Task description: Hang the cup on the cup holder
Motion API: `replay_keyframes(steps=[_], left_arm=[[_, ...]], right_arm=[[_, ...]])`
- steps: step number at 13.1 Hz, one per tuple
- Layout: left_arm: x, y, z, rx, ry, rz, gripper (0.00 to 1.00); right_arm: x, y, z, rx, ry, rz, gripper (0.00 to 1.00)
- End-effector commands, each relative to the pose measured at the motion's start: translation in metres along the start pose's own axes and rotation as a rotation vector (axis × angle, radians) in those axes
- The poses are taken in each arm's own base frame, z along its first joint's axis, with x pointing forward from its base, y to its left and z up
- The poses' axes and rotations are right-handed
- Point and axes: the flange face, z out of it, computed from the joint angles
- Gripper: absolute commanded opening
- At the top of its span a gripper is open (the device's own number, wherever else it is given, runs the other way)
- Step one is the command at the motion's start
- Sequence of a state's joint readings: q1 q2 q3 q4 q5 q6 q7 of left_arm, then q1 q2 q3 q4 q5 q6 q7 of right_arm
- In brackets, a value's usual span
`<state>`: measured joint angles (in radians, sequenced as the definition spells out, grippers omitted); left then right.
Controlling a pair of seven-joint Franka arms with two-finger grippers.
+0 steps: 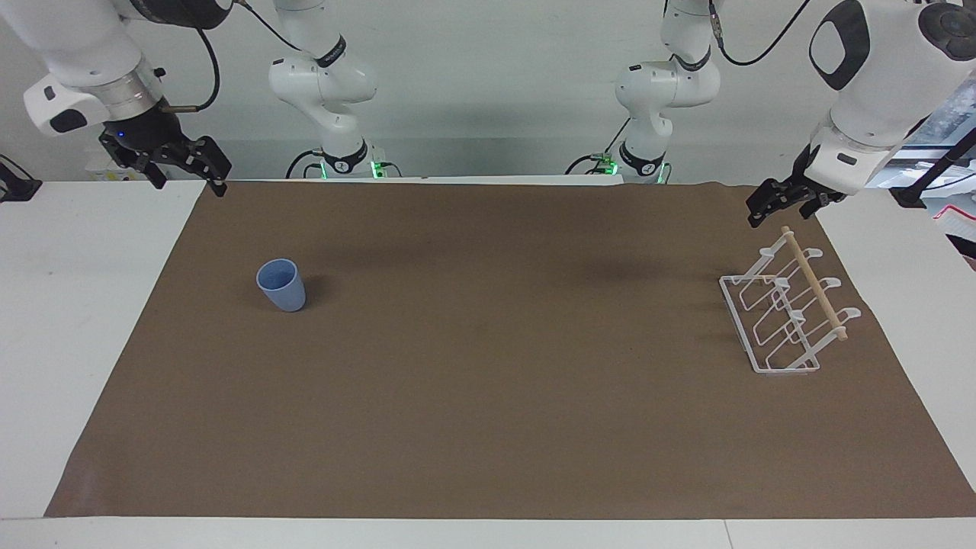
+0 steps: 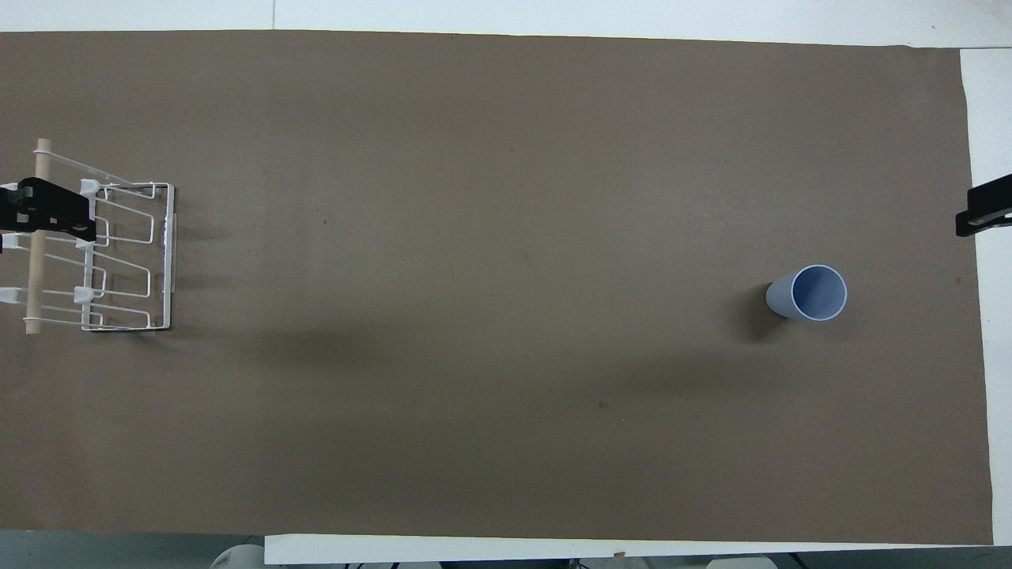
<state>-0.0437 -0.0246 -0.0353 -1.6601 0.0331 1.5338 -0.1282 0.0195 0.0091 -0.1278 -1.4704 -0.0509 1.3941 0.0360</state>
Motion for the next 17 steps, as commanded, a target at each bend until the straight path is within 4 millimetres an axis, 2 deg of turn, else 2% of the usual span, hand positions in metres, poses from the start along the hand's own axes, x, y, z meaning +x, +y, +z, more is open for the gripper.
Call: replay_keyframes(steps=[1,6,9,10,11,14,16,17], left_arm=[[-0.002,-0.002,0.0,-0.012,-0.006,0.002,1.0],[-0.002,-0.002,0.0,-0.012,-0.006,0.002,1.0],[-0.002,-0.003,0.0,-0.012,-0.006,0.001,1.0],[-0.002,-0.003,0.0,-0.012,-0.006,0.001,1.0],[-0.002,-0.002,0.0,-0.012,-0.006,0.002,1.0],[-0.002,-0.003,0.0,-0.012,-0.006,0.001,1.0],[-0.002,-0.002,0.0,-0.012,-0.006,0.002,1.0],[-0.002,-0.002,0.0,-0.012,-0.006,0.002,1.0]], right_arm=[[-0.003,0.005,-0.001,-0.009,-0.008,-0.009,1.0],[-0.01,0.009,0.005,0.007,-0.029,-0.008,1.0],[-0.007,0.008,0.026,0.015,0.029,-0.065,1.0],[-0.007,0.019,0.044,0.02,0.041,-0.094,1.0],[-0.005,0.027,0.072,0.023,0.043,-0.096,1.0],[0.001,0.02,0.169,0.025,0.042,-0.101,1.0],[-0.004,0.012,0.208,0.025,0.046,-0.124,1.0],[-0.003,0.012,0.213,0.024,0.048,-0.146,1.0]])
